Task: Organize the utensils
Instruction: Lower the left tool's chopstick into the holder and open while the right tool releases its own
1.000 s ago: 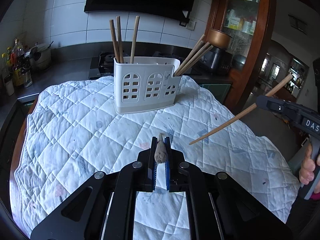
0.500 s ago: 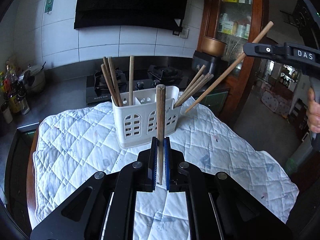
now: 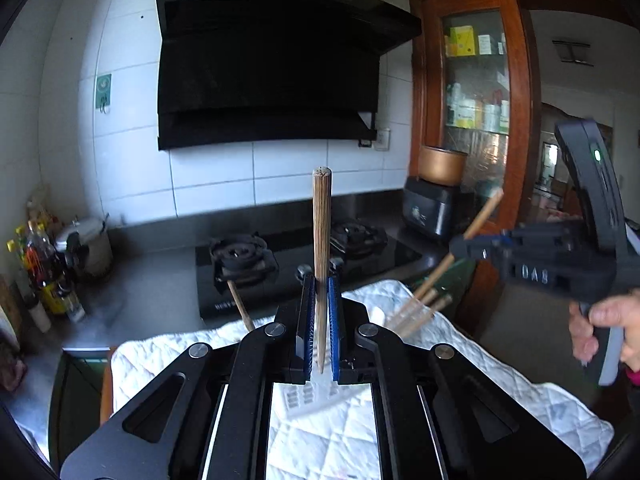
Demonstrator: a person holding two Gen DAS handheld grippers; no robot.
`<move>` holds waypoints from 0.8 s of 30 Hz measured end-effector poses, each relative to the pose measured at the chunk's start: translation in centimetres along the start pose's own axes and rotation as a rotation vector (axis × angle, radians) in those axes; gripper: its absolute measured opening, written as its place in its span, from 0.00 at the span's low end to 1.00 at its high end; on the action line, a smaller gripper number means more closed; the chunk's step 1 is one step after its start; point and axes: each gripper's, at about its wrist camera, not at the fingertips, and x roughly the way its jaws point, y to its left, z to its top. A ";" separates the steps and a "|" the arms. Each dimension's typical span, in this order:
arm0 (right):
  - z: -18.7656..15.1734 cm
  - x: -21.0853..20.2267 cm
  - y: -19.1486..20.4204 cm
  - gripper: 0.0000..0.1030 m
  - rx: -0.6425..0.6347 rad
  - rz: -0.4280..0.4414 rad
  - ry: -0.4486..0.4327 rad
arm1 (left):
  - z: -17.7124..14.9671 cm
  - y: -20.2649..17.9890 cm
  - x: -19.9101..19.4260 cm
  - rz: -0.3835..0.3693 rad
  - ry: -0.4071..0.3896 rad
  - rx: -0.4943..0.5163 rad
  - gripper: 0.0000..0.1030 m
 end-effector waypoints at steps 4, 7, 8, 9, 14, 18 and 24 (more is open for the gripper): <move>-0.2 1.8 -0.5 0.07 0.008 0.001 0.027 | 0.5 0.3 2.1 0.025 0.004 -0.018 0.05; -0.5 2.9 -0.6 0.07 0.003 -0.002 0.046 | 0.1 0.5 3.7 0.035 0.036 -0.031 0.05; -0.6 3.2 -0.6 0.07 0.002 -0.002 0.052 | 0.0 0.6 4.2 0.039 0.044 -0.031 0.05; -0.8 3.5 -0.6 0.07 0.000 -0.003 0.057 | -0.2 0.7 4.7 0.044 0.052 -0.034 0.05; -1.2 4.9 -0.5 0.07 -0.011 -0.004 0.086 | -1.2 1.4 6.3 0.057 0.098 -0.042 0.05; -1.7 5.9 -0.4 0.07 -0.013 -0.004 0.107 | -1.8 1.9 7.6 0.054 0.133 -0.046 0.05; -1.8 7.1 -0.3 0.07 -0.016 -0.018 0.128 | -2.0 1.9 8.1 0.057 0.138 -0.030 0.05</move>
